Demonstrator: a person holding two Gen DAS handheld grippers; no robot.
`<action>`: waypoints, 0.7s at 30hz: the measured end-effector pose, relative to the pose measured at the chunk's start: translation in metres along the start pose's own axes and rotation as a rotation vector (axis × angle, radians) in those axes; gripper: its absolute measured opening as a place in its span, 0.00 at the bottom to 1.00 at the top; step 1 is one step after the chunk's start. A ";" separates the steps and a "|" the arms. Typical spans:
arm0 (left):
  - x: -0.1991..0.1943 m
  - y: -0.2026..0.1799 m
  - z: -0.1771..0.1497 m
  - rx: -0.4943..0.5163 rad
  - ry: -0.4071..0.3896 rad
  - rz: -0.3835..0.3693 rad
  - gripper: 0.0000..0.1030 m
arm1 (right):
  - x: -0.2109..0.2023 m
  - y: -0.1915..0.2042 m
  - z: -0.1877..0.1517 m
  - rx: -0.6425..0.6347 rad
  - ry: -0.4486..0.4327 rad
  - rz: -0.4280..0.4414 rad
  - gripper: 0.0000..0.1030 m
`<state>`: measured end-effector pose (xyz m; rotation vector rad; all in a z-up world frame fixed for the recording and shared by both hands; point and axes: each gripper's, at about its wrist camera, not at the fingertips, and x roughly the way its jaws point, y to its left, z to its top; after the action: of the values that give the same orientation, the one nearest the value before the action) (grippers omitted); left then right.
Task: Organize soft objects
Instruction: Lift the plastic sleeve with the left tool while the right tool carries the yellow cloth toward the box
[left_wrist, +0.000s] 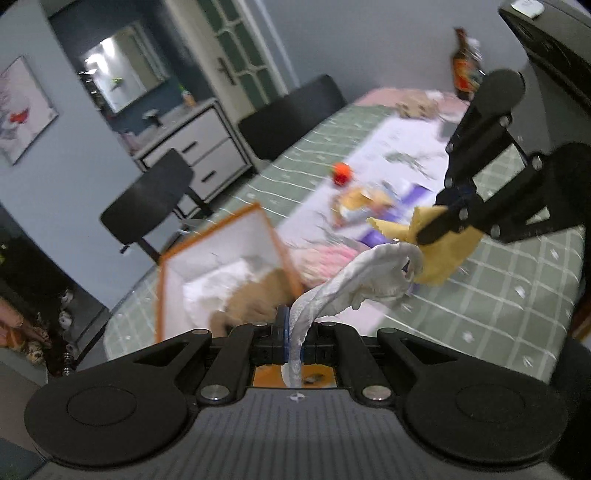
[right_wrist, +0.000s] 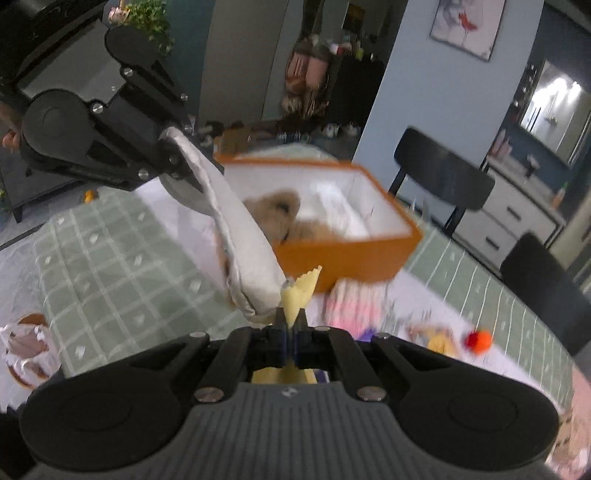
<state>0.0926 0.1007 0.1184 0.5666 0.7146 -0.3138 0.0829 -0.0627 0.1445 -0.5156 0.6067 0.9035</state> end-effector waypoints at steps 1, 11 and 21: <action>0.001 0.007 0.003 -0.003 -0.002 0.013 0.05 | 0.002 -0.001 0.009 -0.003 -0.008 -0.004 0.00; 0.034 0.085 0.020 -0.146 0.000 0.061 0.05 | 0.050 -0.034 0.092 -0.007 -0.041 -0.078 0.00; 0.081 0.142 -0.007 -0.345 0.059 0.005 0.05 | 0.131 -0.057 0.132 0.005 0.033 -0.108 0.00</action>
<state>0.2118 0.2126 0.1116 0.2502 0.8035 -0.1637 0.2281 0.0658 0.1604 -0.5543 0.6053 0.7925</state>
